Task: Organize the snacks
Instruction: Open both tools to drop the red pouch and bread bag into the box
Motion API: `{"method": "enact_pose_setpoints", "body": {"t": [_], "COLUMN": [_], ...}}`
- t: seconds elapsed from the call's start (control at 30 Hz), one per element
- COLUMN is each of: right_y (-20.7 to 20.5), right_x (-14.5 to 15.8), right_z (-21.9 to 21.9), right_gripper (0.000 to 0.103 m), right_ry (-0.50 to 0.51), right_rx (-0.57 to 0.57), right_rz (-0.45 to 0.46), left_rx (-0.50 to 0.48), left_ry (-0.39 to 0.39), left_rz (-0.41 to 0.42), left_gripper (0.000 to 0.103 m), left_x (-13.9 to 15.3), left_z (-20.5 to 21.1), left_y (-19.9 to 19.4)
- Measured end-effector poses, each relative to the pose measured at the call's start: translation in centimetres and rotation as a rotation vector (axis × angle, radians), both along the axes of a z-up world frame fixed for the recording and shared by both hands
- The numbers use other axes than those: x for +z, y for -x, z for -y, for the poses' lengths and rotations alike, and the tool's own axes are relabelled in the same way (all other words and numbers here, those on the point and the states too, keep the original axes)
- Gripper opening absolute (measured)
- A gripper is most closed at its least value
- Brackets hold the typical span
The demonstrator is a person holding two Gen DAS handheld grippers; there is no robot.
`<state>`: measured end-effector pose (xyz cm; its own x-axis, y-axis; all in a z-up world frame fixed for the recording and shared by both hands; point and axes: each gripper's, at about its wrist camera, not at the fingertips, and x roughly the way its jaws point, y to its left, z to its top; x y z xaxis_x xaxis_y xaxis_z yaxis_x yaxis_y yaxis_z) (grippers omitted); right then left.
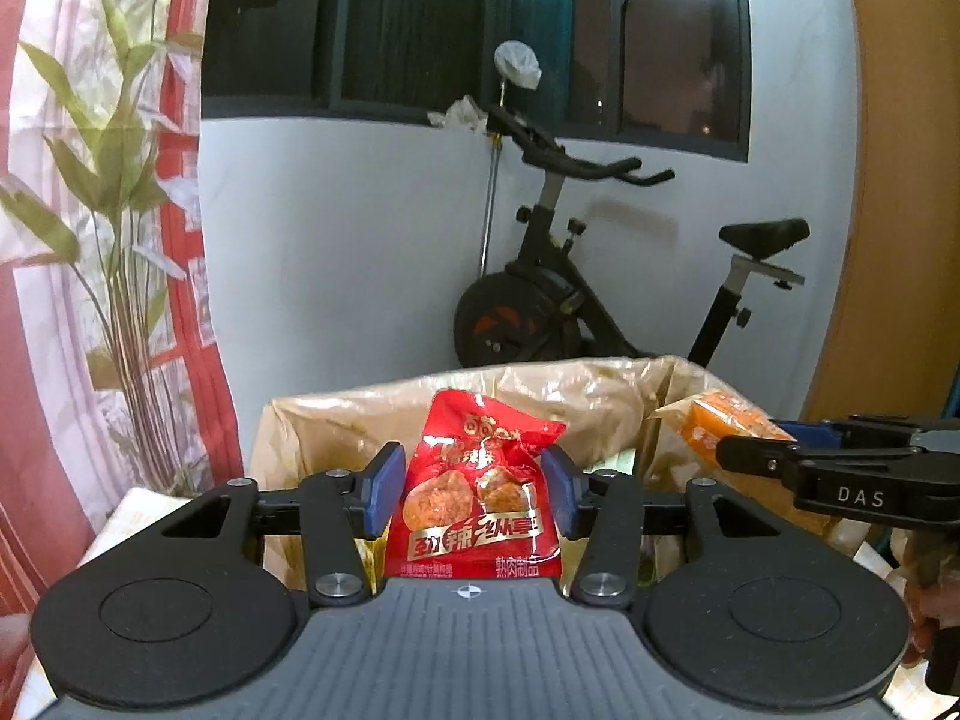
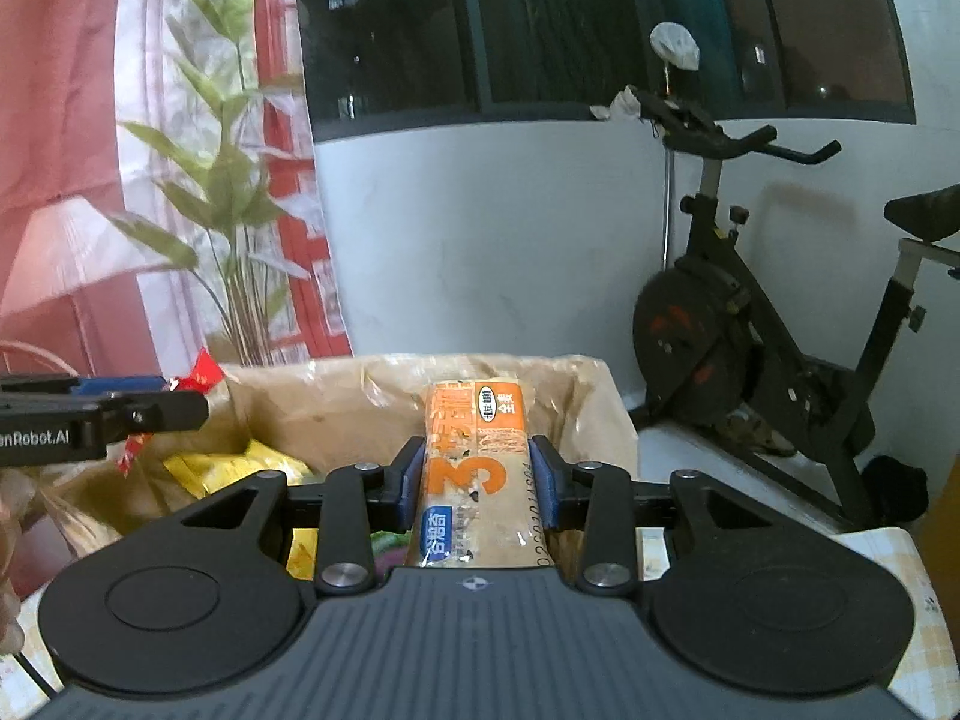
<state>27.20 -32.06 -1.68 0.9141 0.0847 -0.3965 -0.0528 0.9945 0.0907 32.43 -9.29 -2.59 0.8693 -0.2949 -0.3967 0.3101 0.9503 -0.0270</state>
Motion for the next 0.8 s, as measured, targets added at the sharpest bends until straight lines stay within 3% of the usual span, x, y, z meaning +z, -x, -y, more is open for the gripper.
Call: {"method": "enact_pose_setpoints", "body": {"t": [0.1,0.23,0.33,0.8], "right_y": [0.2,0.8,1.4,5.8], "right_x": [-0.6,-0.8,-0.6,1.1], "right_z": [0.1,0.3,-0.1,-1.2], "right_gripper": [0.041,0.044,0.053,0.054], "right_ry": [0.014,0.018,0.042,0.037], "right_rx": [-0.010,-0.021,-0.013,0.024], "right_rz": [-0.021,-0.024,-0.016,0.046], "left_rx": [0.025,0.028,0.033,0.042], "left_ry": [-0.027,-0.031,-0.017,0.040], "left_rz": [-0.011,-0.010,-0.021,-0.077], "left_gripper": [0.056,0.067,0.067,0.067], "left_x": [-0.2,0.1,0.3,0.9], "left_z": [-0.4,-0.9,-1.5,-5.4], "left_y": [0.3,0.7,1.1,6.4]}}
